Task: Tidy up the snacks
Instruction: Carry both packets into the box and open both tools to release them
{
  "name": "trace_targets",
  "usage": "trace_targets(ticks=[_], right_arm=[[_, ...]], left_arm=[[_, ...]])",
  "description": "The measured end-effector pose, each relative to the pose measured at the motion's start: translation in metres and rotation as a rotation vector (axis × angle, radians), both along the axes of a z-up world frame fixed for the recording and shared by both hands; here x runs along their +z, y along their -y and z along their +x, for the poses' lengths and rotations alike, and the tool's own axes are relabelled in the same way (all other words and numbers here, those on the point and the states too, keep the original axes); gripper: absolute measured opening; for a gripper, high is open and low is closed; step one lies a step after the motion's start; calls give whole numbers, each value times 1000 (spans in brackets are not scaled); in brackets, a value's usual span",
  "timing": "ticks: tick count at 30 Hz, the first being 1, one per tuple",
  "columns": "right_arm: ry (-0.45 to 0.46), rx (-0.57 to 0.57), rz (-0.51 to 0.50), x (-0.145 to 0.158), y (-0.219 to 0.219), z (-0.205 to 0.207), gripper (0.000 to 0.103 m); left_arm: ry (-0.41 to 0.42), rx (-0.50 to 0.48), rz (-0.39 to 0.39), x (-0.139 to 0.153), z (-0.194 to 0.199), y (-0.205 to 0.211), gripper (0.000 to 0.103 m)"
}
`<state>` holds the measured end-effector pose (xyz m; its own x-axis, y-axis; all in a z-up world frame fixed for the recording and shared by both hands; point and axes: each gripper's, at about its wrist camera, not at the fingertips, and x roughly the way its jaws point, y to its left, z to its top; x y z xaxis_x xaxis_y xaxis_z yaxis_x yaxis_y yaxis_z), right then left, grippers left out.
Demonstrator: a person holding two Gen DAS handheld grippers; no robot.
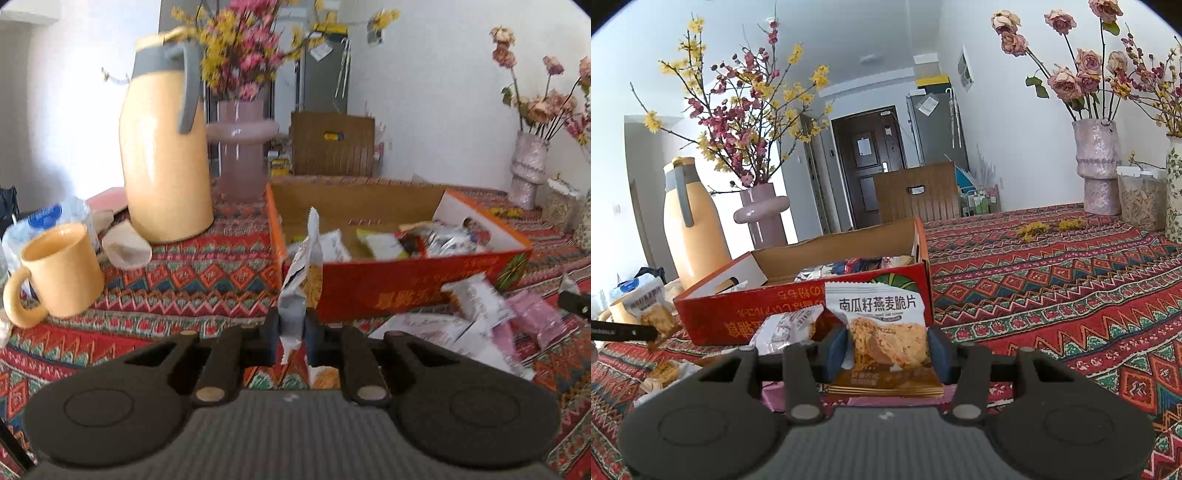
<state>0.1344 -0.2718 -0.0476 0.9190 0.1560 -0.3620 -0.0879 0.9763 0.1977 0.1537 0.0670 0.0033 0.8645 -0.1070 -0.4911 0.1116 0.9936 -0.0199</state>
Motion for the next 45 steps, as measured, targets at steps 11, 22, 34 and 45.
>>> trace_targets(ticks=[11, 22, 34, 45], right_arm=[[108, 68, -25, 51, -21, 23, 47], [79, 68, -66, 71, -49, 112, 47], [32, 55, -78, 37, -58, 135, 47], [37, 11, -65, 34, -54, 129, 103]], left_arm=[[124, -22, -27, 44, 19, 42, 14], [117, 56, -71, 44, 89, 64, 14], [100, 85, -60, 9, 112, 59, 15], [213, 153, -62, 12, 90, 59, 103]])
